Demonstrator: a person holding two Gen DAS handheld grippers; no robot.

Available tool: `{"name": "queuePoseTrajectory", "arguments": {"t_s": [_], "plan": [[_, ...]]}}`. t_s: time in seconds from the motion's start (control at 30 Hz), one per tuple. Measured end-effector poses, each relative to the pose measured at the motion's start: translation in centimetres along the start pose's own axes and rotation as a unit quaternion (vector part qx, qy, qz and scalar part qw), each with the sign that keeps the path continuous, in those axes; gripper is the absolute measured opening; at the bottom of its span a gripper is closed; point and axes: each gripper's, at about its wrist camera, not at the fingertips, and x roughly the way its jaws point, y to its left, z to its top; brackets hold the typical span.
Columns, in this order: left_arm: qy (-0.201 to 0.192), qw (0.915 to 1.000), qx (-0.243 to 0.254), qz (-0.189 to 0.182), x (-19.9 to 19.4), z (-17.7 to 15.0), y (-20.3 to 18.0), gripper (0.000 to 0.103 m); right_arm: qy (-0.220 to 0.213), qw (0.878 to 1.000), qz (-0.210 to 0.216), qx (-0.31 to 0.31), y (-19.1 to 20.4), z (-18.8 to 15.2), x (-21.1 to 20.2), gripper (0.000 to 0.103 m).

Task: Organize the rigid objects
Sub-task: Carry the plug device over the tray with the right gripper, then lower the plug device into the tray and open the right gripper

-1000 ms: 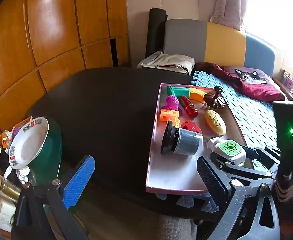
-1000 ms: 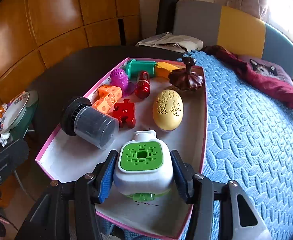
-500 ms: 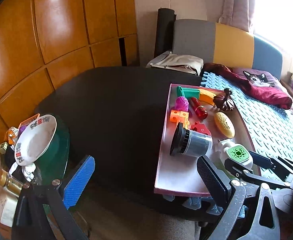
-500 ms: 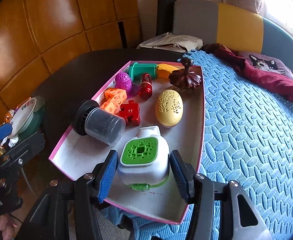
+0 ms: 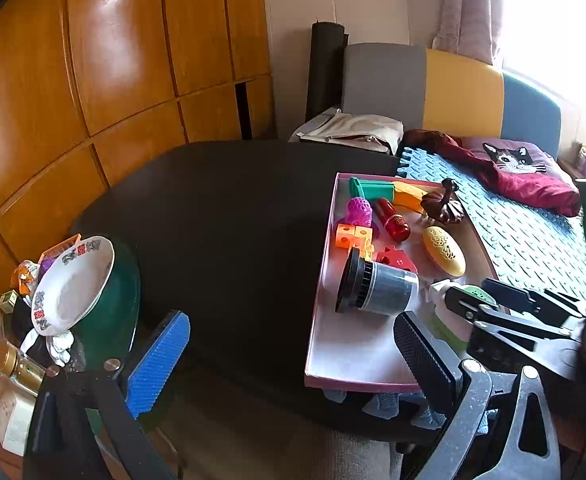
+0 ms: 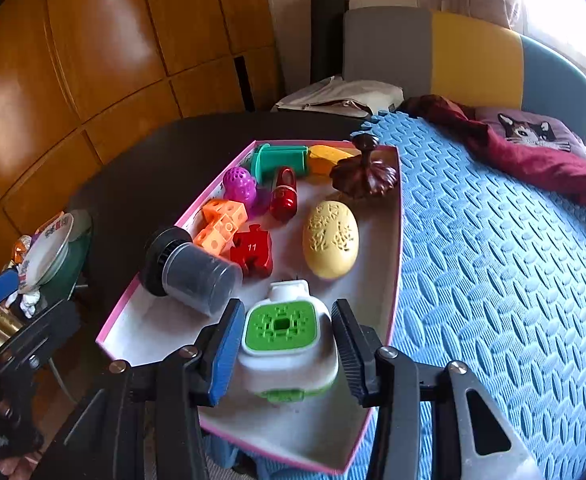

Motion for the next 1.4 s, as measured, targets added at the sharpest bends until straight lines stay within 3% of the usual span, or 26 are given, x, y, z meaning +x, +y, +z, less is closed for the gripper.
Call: {"name": "queuePoseTrajectory", "arguments": {"t_s": [0.13, 0.3, 0.43, 0.7, 1.0, 1.4], "plan": [[0.003, 1.0, 0.002, 0.003, 0.0, 0.1, -0.2, 0.103, -0.012, 0.999, 0.021, 0.033, -0.6, 0.2, -0.8, 0.045], [0.009, 0.9999, 0.002, 0.009, 0.3, 0.2, -0.5, 0.103, -0.02, 0.999, 0.008, 0.049, -0.5, 0.6, -3.2, 0.047], [0.018, 0.9997, 0.011, 0.014, 0.4, 0.2, -0.8, 0.103, -0.017, 0.999, -0.027, 0.026, 0.7, 0.5, -4.3, 0.051], [0.022, 0.9988, 0.004, 0.045, 0.3, 0.7, 0.0, 0.103, -0.007, 0.995, -0.085, 0.047, 0.5, 0.2, -5.4, 0.067], [0.025, 0.9964, 0.028, 0.077, 0.0, 1.4, -0.1, 0.103, 0.007, 0.991, -0.117, 0.057, 0.4, -0.2, -5.3, 0.068], [0.018, 0.998, 0.023, 0.056, -0.4, 1.9, -0.6, 0.103, 0.006, 0.989, -0.134, 0.061, 0.6, 0.0, -5.4, 0.068]]}}
